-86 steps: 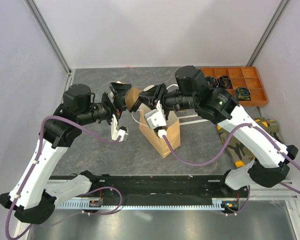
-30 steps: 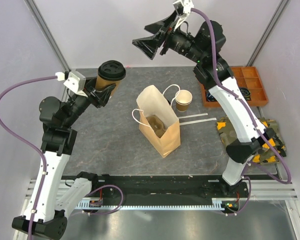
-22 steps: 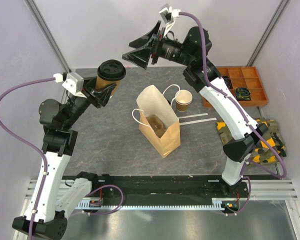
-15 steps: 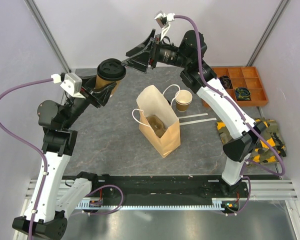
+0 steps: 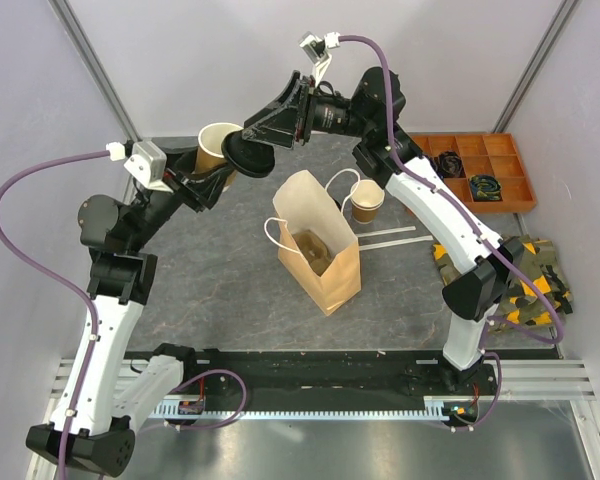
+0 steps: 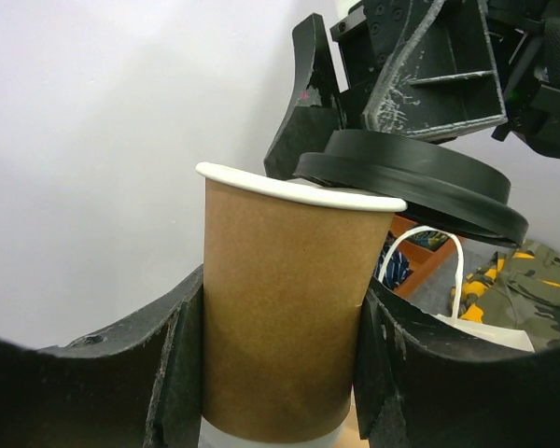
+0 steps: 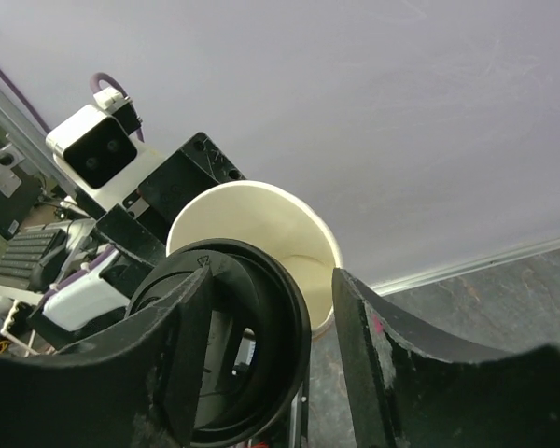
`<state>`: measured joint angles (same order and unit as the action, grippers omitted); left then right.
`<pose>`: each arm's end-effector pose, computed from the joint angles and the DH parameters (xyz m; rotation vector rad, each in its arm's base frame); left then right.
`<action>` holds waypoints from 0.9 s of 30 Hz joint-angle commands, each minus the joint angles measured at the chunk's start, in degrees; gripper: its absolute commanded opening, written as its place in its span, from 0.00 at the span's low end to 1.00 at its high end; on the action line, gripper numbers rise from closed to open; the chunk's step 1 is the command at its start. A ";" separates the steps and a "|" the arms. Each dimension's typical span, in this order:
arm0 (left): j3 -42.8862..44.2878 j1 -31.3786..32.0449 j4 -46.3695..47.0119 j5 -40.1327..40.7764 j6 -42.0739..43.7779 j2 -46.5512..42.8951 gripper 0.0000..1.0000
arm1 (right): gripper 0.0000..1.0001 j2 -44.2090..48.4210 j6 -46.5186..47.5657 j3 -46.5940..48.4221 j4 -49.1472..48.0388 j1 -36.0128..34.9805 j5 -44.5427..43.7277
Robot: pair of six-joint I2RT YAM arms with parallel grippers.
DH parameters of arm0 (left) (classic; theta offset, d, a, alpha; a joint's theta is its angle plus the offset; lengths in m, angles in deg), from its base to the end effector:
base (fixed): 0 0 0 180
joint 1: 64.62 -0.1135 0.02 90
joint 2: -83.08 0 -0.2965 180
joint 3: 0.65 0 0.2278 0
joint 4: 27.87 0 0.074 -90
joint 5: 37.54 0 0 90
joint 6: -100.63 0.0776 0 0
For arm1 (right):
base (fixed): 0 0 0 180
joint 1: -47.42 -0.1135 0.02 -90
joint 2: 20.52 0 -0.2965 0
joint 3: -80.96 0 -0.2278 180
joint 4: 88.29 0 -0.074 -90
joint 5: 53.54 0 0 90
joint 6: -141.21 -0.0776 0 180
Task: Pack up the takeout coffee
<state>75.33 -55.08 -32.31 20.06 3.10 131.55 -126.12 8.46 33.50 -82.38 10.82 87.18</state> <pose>0.1448 -0.0665 0.4954 0.5250 1.1398 -0.5880 0.2996 0.2973 0.5465 -0.8154 1.3290 1.6609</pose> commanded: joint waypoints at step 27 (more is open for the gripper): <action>-4.73 -11.99 -20.14 1.38 12.62 1.18 0.39 | 0.00 -7.16 2.22 4.72 -3.73 4.07 -6.68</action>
<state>69.95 -63.37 -47.48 22.24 7.15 129.51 -131.52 8.66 35.53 -85.64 13.42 84.21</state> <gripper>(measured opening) 0.587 0.021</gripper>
